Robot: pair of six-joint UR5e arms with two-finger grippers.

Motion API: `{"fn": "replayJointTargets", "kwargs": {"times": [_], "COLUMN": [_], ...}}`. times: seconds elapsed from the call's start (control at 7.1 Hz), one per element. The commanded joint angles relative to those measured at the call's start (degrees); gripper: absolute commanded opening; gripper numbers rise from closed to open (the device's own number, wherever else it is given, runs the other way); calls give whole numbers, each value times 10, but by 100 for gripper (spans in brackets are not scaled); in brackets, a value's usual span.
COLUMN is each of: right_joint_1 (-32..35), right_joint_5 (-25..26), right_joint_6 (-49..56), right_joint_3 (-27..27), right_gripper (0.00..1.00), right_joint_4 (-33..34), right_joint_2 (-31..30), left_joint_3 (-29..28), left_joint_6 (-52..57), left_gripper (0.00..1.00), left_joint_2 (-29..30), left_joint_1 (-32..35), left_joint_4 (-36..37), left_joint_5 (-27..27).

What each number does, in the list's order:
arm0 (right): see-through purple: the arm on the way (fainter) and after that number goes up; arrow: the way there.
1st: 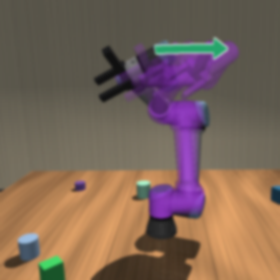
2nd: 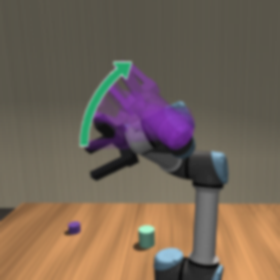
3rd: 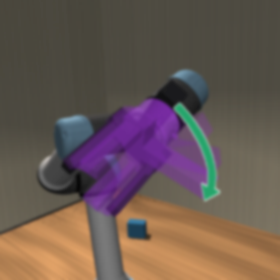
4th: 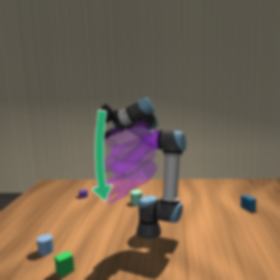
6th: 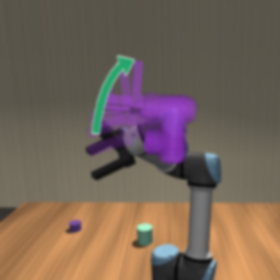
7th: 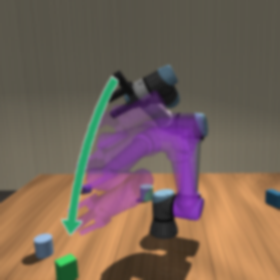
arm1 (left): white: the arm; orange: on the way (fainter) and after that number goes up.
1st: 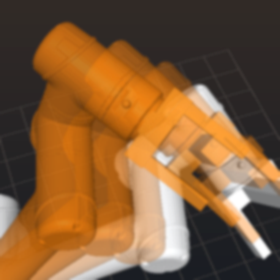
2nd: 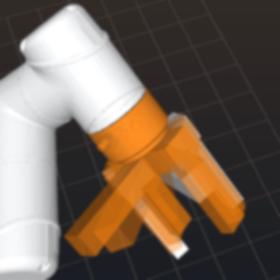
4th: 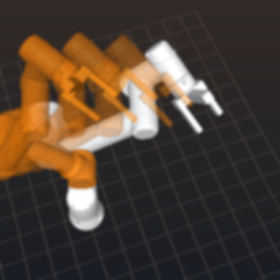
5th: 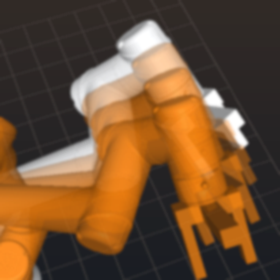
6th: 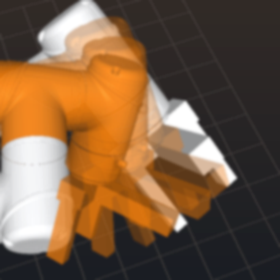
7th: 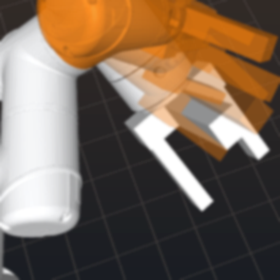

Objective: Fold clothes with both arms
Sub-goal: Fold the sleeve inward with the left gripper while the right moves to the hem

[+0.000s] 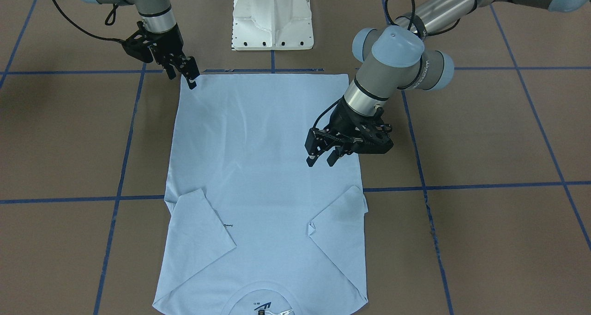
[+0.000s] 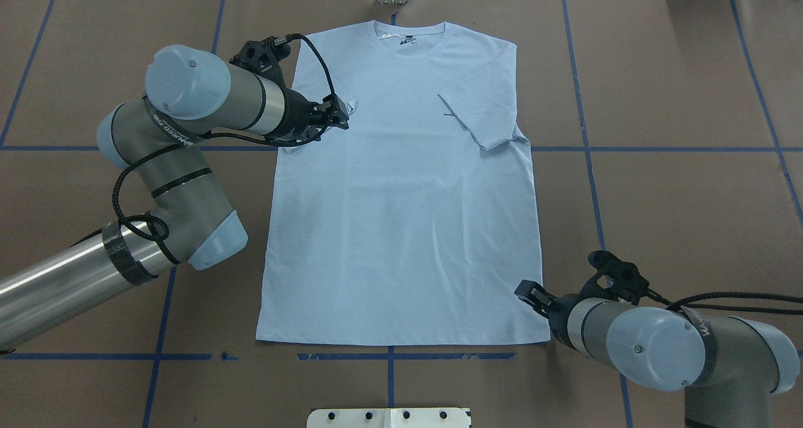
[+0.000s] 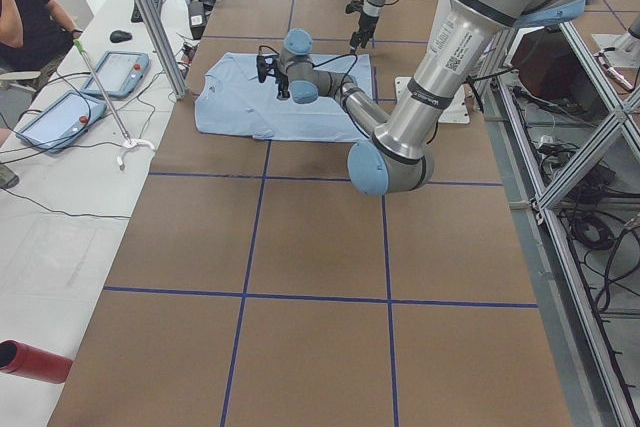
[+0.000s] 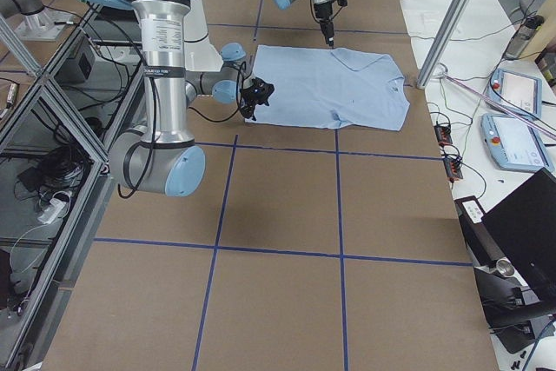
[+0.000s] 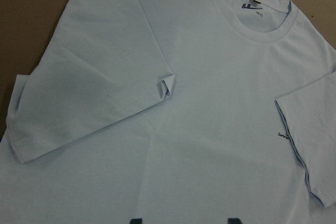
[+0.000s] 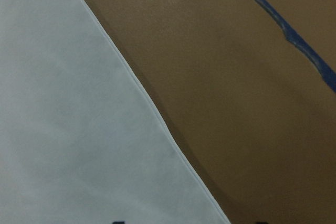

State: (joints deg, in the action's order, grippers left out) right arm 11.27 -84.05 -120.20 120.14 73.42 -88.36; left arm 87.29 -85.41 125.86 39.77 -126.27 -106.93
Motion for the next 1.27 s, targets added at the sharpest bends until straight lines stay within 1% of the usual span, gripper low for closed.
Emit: {"fn": "replayJointTargets", "kwargs": {"times": [0.0,0.28,0.42,0.7,0.99,1.13], "right_joint_1": [-15,-27,-28,-40,-57,-56], "right_joint_5": [3,-2,-3,-3,-3,-4], "right_joint_6": [-38,-38,-39,-39,-39,-38], "right_joint_3": [-4,-14,-10,-10,-8,4], "right_gripper": [78,77,62,1,0,0], "right_joint_4": [7,8,8,14,17,17], "right_joint_2": [-2,-2,-2,-5,-10,-12], "left_joint_3": [8,7,7,6,6,9], "left_joint_6": [0,0,1,1,0,-2], "left_gripper": [63,63,63,63,63,63], "left_joint_2": [1,-1,-1,-2,-2,-2], "left_joint_1": [-3,-3,-3,-12,-13,-14], "left_joint_4": [1,1,1,1,2,2], "left_joint_5": [20,23,25,35,34,33]}}
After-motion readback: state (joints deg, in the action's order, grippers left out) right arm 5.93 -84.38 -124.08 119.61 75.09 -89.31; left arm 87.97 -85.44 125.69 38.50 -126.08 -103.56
